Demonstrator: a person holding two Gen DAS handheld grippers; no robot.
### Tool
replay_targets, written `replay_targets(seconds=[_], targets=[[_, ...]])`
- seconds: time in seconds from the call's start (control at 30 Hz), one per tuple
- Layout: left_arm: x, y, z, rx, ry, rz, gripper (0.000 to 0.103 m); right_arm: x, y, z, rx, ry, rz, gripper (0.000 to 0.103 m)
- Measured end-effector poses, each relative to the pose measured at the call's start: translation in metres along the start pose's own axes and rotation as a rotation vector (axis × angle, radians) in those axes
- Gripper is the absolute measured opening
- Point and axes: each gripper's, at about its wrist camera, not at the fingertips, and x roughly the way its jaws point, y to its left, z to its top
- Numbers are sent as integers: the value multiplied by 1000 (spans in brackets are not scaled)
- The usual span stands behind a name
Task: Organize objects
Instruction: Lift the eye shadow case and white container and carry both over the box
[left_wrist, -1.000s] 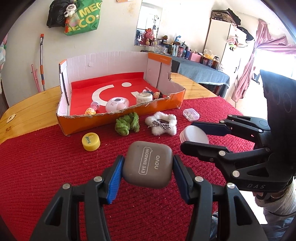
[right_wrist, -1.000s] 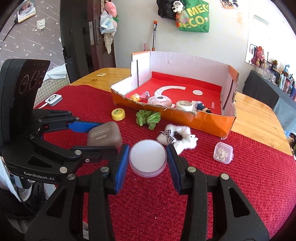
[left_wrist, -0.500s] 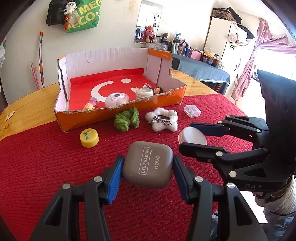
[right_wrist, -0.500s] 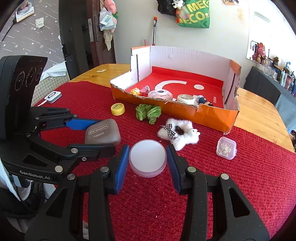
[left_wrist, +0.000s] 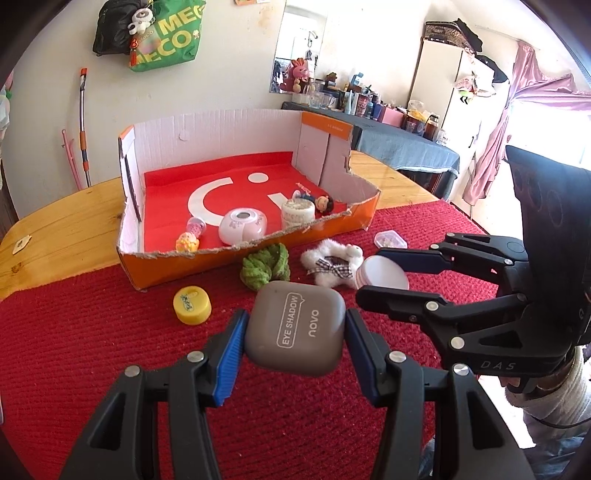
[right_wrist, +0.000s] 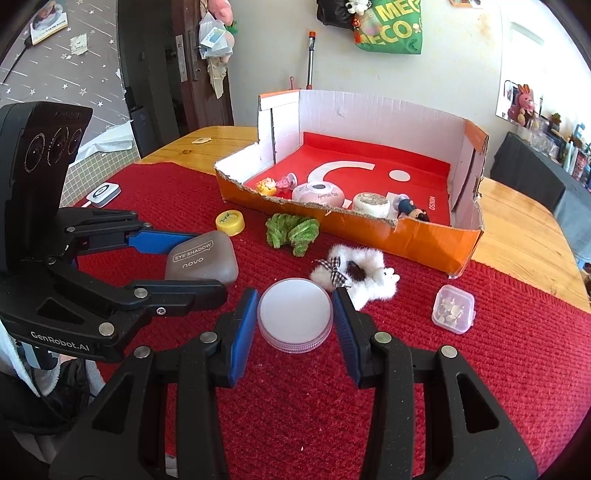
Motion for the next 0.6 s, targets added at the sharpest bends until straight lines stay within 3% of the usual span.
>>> replay_targets(seconds=[0.3, 0.6], targets=[[8, 27, 57, -32, -2, -25, 55, 3, -30, 61, -14, -37, -8, 40], [64, 65, 105, -82, 100, 2, 55, 56, -68, 118, 7, 89, -19, 40]])
